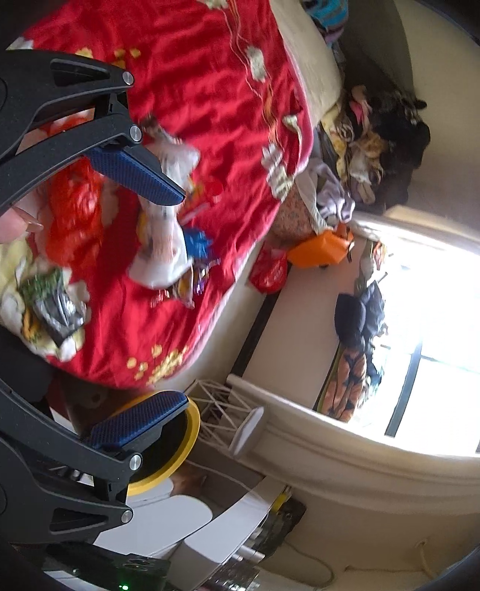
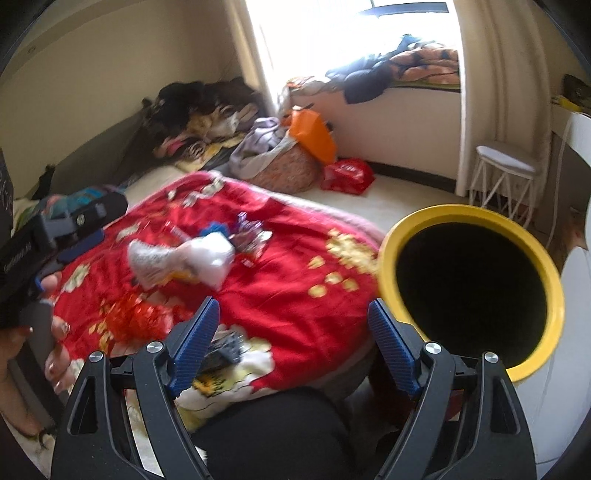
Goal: Collect trash
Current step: 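Grasp the red plastic bag with the left gripper while the right grasps a dark wrapper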
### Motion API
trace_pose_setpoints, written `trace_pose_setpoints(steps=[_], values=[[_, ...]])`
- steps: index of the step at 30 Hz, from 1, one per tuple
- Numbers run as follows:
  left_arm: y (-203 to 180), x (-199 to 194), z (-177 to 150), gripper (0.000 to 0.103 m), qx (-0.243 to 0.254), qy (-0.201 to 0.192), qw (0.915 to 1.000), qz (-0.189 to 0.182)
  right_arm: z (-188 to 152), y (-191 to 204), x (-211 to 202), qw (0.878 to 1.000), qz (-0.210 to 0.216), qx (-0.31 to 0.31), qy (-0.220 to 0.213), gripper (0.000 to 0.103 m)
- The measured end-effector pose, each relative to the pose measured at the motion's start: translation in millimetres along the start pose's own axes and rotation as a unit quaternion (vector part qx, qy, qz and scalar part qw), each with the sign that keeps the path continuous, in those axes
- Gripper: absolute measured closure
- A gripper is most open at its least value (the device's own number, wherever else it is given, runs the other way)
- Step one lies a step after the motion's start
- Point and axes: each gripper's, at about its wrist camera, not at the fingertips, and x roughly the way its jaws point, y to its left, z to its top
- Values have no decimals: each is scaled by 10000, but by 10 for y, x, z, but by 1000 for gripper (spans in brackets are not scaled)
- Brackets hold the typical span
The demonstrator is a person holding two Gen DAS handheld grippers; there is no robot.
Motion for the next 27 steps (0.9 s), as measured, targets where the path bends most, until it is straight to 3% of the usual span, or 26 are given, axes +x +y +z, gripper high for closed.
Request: trace_pose_setpoints(steps=[9, 16, 18, 20, 23, 25, 27], values=[[579, -79, -89, 11, -440, 124, 9977, 495, -140, 297, 439, 9966, 171, -189, 779, 23], [1015, 9, -301, 11, -847, 615, 9916, 760, -218, 415, 764, 9890, 351, -83, 1433, 23], [1096, 40, -365, 11, -943, 737, 9901, 738, -240, 456, 878, 9848, 477, -23, 1670, 29], [1168, 74, -424, 11, -1049, 867, 9883, 685, -273, 513, 965, 9806, 655, -27, 1849, 48], [1231, 138, -498, 11, -1182, 1034, 9861, 538, -317, 614, 978, 9802, 712, -204, 1835, 67], [1249, 181, -536, 23, -1290, 1145, 9844, 355, -318, 662, 894, 9824, 812, -325, 1653, 78], [1246, 223, -572, 37, -1370, 1269, 9821, 242, -312, 703, 820, 9853, 755, -445, 1466, 79]])
